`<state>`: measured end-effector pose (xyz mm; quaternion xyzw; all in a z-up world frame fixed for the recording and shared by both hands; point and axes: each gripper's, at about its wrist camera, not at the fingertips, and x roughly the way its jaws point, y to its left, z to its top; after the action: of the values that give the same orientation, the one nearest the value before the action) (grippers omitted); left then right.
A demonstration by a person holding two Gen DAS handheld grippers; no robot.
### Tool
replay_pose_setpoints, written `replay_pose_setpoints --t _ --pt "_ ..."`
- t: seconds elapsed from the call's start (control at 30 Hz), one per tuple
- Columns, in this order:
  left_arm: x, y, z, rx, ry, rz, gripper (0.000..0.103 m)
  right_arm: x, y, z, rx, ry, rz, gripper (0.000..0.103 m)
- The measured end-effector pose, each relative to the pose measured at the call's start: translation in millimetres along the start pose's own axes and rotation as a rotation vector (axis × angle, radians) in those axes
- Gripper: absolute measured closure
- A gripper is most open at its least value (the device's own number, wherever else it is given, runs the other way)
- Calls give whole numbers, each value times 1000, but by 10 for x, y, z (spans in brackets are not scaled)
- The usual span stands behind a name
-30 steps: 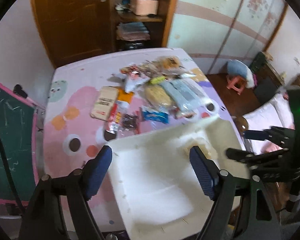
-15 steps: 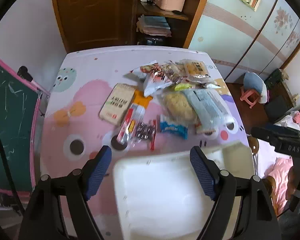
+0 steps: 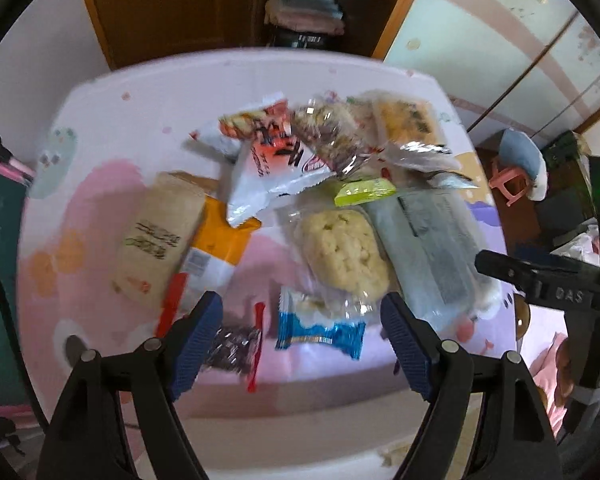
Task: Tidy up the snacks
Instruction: 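Grasp the round bread bag with the left gripper while the right grasps the blue-printed bag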
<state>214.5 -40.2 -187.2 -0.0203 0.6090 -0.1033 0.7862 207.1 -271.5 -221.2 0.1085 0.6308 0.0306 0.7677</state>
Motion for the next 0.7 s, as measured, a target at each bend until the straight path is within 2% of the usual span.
replay_pose_setpoints --t 0.2,0.33,0.43,0.57,0.63,0.67,0.7 --pt "416 -19 194 -52 57 -15 23 341 -113 88 9 68 59 5" --pt "632 -79 277 -63 93 -29 23 464 -143 117 9 100 149 5" --pt "762 -137 310 -60 113 -49 23 509 -134 125 -4 113 170 4" --pt "906 -173 322 -77 139 -101 32 523 -83 131 -27 126 167 4" --pt "953 -152 336 -91 155 -140 39 522 -31 156 -46 125 171 8" --pt "958 -160 341 -93 155 -142 41 496 20 163 -52 126 184 15" --pt "967 -183 345 -85 157 -145 44 497 47 171 -53 131 210 28"
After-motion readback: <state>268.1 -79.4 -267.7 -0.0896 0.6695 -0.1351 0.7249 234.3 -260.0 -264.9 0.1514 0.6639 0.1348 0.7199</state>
